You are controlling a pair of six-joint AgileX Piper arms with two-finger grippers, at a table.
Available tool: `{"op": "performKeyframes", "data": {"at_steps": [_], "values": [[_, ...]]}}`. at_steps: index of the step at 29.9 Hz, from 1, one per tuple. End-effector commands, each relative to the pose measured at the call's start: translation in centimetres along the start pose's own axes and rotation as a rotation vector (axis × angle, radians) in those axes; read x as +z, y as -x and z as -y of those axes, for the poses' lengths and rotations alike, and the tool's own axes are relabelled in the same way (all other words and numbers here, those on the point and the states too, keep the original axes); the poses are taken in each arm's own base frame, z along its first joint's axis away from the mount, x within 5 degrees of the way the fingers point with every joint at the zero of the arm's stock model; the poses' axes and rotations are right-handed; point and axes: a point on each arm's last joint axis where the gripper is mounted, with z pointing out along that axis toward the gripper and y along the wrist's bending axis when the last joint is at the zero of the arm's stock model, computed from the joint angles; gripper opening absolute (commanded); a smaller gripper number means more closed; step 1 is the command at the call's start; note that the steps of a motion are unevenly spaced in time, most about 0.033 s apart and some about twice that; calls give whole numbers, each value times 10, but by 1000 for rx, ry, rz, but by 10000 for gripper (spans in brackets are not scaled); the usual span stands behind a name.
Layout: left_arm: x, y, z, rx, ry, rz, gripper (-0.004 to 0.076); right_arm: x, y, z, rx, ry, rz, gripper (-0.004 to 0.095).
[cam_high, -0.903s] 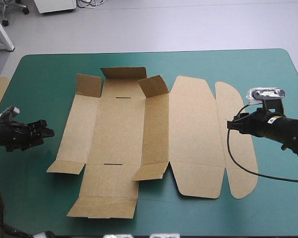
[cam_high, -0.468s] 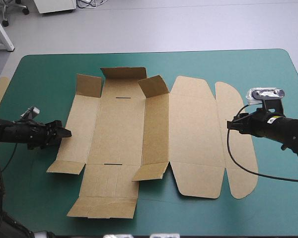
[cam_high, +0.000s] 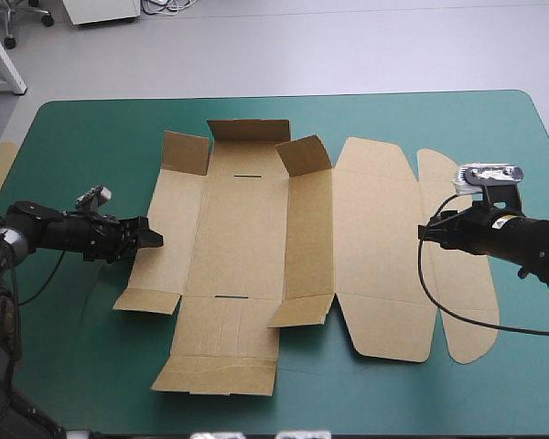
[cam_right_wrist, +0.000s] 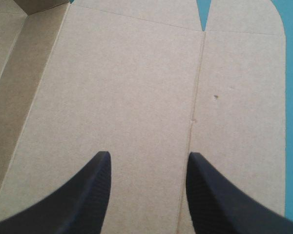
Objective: Fold the box
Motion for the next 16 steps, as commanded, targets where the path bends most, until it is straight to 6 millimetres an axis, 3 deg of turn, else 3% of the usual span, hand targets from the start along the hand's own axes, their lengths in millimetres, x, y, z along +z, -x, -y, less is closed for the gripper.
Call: {"op": "performKeyframes", "data": {"at_steps": [1, 7, 11, 12, 16], "values": [[-8, 7, 16, 40, -26, 28, 364, -10, 13, -2, -8, -4, 90, 459], [-14, 18, 24, 50, -60, 74, 256, -10, 13, -2, -8, -4, 90, 459], [-16, 21, 27, 91, -73, 82, 20, -10, 13, -2, -8, -4, 90, 459], [-17, 21, 27, 107, -69, 81, -6, -10, 13, -2, -8, -4, 90, 459], [-19, 22, 28, 129, -61, 68, -10, -10, 13, -2, -8, -4, 90, 459]]}}
